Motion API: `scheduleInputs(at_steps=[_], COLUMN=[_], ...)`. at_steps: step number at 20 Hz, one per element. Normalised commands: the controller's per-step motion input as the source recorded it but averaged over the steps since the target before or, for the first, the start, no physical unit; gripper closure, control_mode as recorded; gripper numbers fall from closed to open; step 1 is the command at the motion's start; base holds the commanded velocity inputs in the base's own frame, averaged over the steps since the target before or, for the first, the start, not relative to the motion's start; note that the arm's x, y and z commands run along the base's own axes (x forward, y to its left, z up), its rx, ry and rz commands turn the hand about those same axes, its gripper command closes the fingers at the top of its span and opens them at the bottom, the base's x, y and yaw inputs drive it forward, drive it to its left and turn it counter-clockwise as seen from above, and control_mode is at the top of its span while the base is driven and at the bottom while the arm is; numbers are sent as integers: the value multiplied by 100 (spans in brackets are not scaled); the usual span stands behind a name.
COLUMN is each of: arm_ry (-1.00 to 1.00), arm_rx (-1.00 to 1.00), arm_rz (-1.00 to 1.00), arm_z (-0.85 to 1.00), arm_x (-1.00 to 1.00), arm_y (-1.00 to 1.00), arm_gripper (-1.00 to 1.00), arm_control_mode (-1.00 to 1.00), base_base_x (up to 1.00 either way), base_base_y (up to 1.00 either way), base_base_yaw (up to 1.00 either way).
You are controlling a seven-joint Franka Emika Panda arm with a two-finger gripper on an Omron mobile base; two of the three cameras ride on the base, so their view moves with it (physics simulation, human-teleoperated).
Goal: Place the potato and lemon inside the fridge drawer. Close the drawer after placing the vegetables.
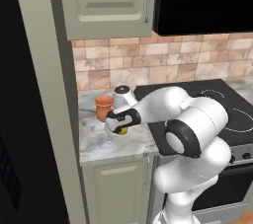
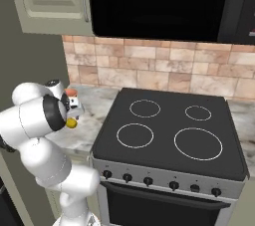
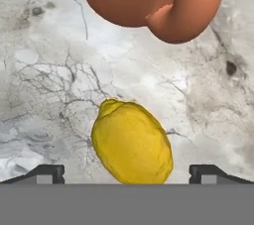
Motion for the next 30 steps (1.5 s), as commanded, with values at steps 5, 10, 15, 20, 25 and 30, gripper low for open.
scheduleInputs(at_steps=[5,10,15,20,25,30], arm_ry=[0,1,3,2,-1,-19], arm_rx=[-1,-1,-1,-1,0,0], arm_rz=[15,13,10,9,3,0], arm_z=[-25,-27,-23,-23,-7,73], arm_x=[0,3,16,14,-8,-75], arm_y=[0,0,0,0,0,-22], arm_gripper=[-100,-100,-100,100,100,100], arm_control_mode=[-100,-100,-100,-100,-100,-100], base_base_x=[0,0,0,0,0,0], base_base_y=[0,0,0,0,0,0], base_base_yaw=[0,0,0,0,0,0])
